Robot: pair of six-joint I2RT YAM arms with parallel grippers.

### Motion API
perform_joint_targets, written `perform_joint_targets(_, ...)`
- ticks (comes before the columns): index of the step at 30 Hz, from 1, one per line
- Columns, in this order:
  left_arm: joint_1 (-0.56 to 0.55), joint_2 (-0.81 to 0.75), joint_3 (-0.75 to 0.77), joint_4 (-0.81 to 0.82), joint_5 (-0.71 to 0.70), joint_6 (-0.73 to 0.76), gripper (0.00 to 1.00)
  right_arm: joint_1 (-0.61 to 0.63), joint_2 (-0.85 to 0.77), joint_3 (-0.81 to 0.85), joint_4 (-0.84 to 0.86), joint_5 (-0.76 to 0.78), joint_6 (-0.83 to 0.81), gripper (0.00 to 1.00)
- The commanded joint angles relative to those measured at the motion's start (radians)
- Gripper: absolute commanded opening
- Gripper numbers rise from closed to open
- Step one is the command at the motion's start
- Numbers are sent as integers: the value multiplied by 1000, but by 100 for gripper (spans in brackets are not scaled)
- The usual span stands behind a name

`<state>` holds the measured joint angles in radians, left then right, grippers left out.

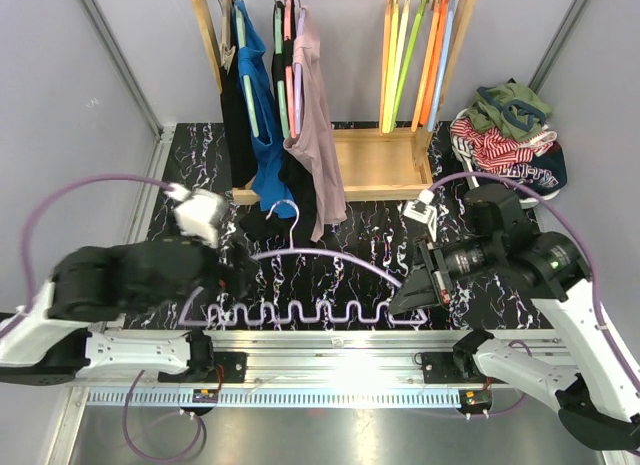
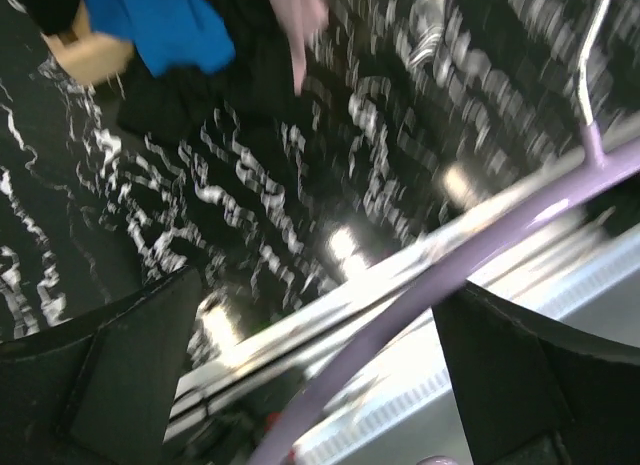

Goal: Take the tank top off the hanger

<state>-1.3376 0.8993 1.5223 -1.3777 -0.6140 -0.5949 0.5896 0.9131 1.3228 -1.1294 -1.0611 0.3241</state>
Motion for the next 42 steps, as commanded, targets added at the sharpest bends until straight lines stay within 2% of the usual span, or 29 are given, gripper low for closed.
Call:
perform_joint_targets(1,5,-157,72,26,-288,-163,99,10,0,96,-179,111,-99,0)
perform_joint_targets(2,3,-246,43,104,-271,-146,99,10,-5,105,-185,130,-105,0)
perform_joint_targets(3,5,-291,-38,256,-259,-126,99,10,-6,122,-190,165,-109,0)
perform_joint_targets(6,5,-422,-181,420,-225,-146,99,10,-13,127,-196,173,-117,0)
perform_joint_targets(10,3,-513,-261,526,-190,-169,99,10,-19,217,-210,203,-143,0)
perform_joint_targets(12,3,-560,-312,586,-176,-175,99,10,-19,346,-210,300,-143,0)
perform_joint_targets(13,5,-569,-324,594,-173,-175,99,10,-23,387,-196,328,-146,0)
perform_joint_targets(16,5,-554,-329,580,-158,-178,99,9,-52,530,-110,539,-146,0)
perform_joint_targets(17,3,-536,-323,579,-147,-175,99,10,-72,577,-93,672,-154,0)
perform_joint_targets(20,3,-524,-323,591,-141,-158,99,10,-114,601,-24,894,-197,0)
perform_joint_targets(23,5,-525,-333,605,-139,-157,99,9,-131,579,63,1021,-223,0)
perform_joint_targets(28,3,-520,-338,585,-136,-169,99,10,-126,514,245,1138,-215,0)
perform_joint_targets(34,5,-525,-347,557,-141,-184,99,10,30,518,333,1201,-136,0)
perform_joint_targets(39,3,-530,-356,557,-141,-187,99,10,148,483,466,1150,-120,0)
perform_joint_targets(42,3,-527,-361,562,-139,-186,99,10,245,518,513,1152,-122,0)
